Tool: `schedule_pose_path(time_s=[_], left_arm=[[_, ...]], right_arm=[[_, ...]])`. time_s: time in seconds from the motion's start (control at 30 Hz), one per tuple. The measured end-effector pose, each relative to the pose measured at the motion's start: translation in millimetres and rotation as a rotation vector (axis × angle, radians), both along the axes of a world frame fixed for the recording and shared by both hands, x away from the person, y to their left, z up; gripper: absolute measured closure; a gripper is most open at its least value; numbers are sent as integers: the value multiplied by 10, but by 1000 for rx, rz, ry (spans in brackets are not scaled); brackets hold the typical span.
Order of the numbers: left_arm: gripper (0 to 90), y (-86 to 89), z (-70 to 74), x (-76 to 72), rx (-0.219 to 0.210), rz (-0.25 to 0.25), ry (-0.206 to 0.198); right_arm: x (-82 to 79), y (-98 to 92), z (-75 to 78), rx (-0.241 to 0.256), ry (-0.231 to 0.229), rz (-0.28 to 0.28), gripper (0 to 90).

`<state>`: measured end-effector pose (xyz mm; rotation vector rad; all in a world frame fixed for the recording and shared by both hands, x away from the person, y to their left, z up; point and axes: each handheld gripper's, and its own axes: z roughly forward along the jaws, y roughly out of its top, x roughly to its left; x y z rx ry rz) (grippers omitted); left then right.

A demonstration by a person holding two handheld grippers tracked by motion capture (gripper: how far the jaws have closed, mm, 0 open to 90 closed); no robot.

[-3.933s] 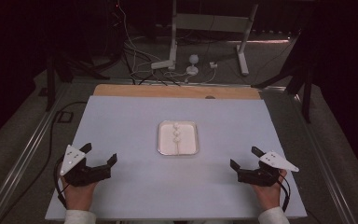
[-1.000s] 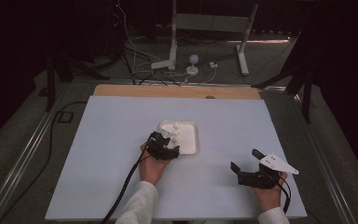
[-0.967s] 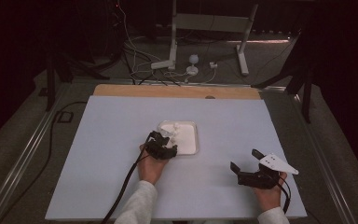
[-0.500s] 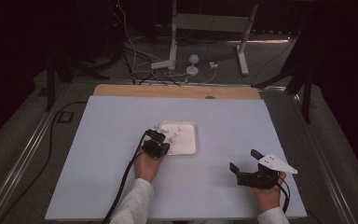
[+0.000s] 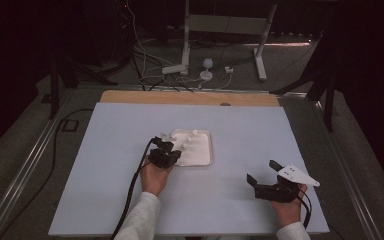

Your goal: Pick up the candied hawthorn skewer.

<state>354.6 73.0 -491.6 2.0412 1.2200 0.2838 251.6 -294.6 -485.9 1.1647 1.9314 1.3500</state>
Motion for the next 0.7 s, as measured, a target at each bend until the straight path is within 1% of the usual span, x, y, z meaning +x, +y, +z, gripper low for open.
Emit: schedule_pose_path(time_s=[0.17, 0.27, 0.33, 0.4, 0.43, 0.5, 0.53, 0.57, 0.63, 0.67, 0.7], left_arm=[[899, 95, 77, -75, -32, -4, -36], [899, 154, 102, -129, -49, -4, -57], [899, 202, 116, -171, -67, -10, -75], [899, 250, 133, -215, -75, -8, -88], [898, 275, 143, -237, -87, -13, -97], [898, 323, 166, -278, -88, -16, -109], [898, 346, 175, -297, -92, -15, -114], [898, 370, 183, -317, -100, -17, -124], [898, 417, 199, -360, -114, -27, -141], [898, 437, 203, -383, -119, -28, -148], [898, 458, 206, -403, -123, -33, -157]], right_arm=[[4, -6, -5, 2, 5, -4, 0], [6, -8, -6, 9, 9, -7, 0], [10, -7, -2, 13, 12, -9, 0], [16, -10, 11, 21, 15, -10, 0], [16, -10, 25, 23, 15, -11, 0], [18, -4, 83, 34, 7, -2, 0], [18, -4, 83, 34, 7, -2, 0], [18, 12, 130, 30, -2, 10, 0], [17, 22, 155, 30, -7, 19, 0], [24, 48, 205, 23, -17, 36, 0], [24, 48, 205, 23, -17, 36, 0]])
